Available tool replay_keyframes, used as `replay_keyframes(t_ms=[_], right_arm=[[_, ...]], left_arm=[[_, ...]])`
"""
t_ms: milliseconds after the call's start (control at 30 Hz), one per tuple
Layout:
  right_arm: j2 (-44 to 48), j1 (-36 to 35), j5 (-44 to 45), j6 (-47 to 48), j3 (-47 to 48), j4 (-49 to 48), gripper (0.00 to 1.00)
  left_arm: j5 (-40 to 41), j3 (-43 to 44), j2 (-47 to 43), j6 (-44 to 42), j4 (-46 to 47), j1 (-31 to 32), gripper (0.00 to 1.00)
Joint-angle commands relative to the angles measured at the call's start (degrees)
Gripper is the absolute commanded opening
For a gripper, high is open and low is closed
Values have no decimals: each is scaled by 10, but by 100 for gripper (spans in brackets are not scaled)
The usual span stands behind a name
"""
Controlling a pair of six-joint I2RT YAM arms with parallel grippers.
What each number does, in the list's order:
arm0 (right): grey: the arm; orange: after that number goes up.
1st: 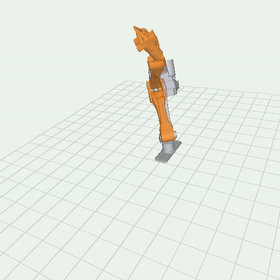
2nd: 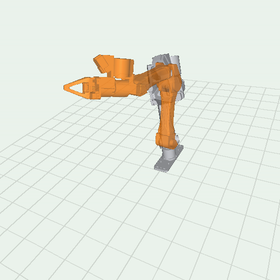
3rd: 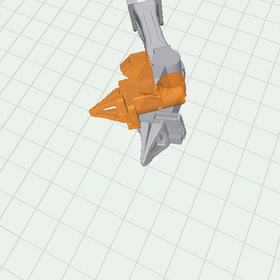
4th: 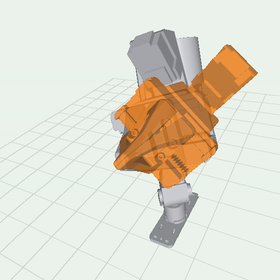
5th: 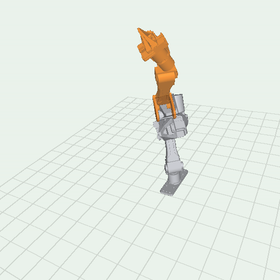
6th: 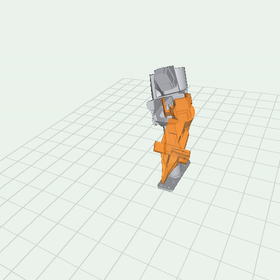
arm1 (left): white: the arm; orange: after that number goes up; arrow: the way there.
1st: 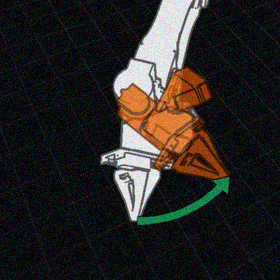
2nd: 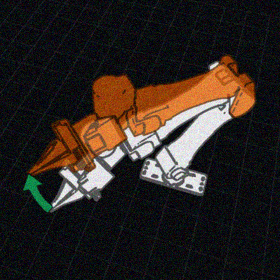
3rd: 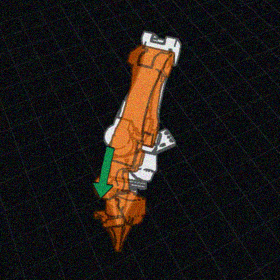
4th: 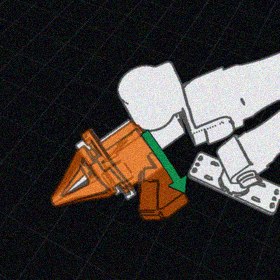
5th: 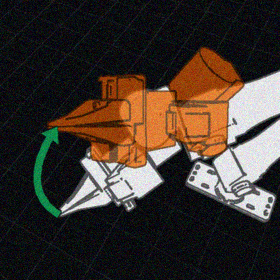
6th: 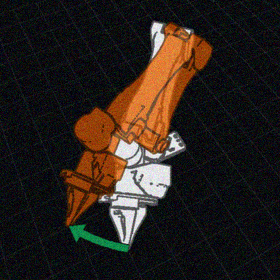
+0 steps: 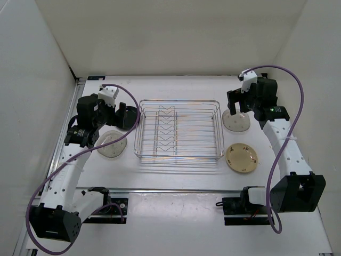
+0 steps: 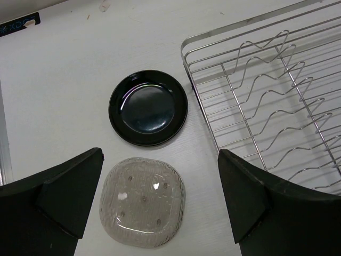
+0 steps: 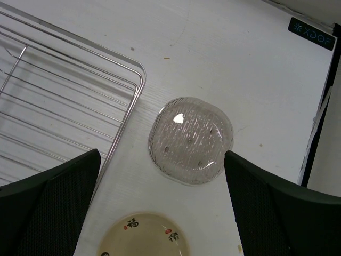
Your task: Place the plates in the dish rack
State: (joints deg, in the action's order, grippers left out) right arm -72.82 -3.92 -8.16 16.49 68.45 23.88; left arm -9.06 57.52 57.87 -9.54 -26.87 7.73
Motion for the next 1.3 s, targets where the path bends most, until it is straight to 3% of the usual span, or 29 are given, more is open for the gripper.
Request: replay_keyframes(t_ms=[0,133,233,400,500,733,967,1267], right_arm=[[12,-3,32,-7,-1,-22,100],[12,-8,84,37,10,-24,100],[39,-14,153,89,-46,-113,100],[25,-14,236,96,-41,-131,100],[7,-7,236,80,-36,-117,100],[-44,66,111,20,-35,-80,100],[-106,190,-91,-18,-13,-50,100],[-202,239,-251,-10,21,-6,97]], left_arm=[[-5,15,-7,6,9,0,100],[15,15,3,0,9,0,100],[31,27,19,0,9,0,100],[56,56,77,7,9,-5,100],[68,71,126,14,9,-24,100],[22,109,215,14,9,-71,100],[2,89,199,8,9,-78,100],[-36,70,192,8,9,-103,100]])
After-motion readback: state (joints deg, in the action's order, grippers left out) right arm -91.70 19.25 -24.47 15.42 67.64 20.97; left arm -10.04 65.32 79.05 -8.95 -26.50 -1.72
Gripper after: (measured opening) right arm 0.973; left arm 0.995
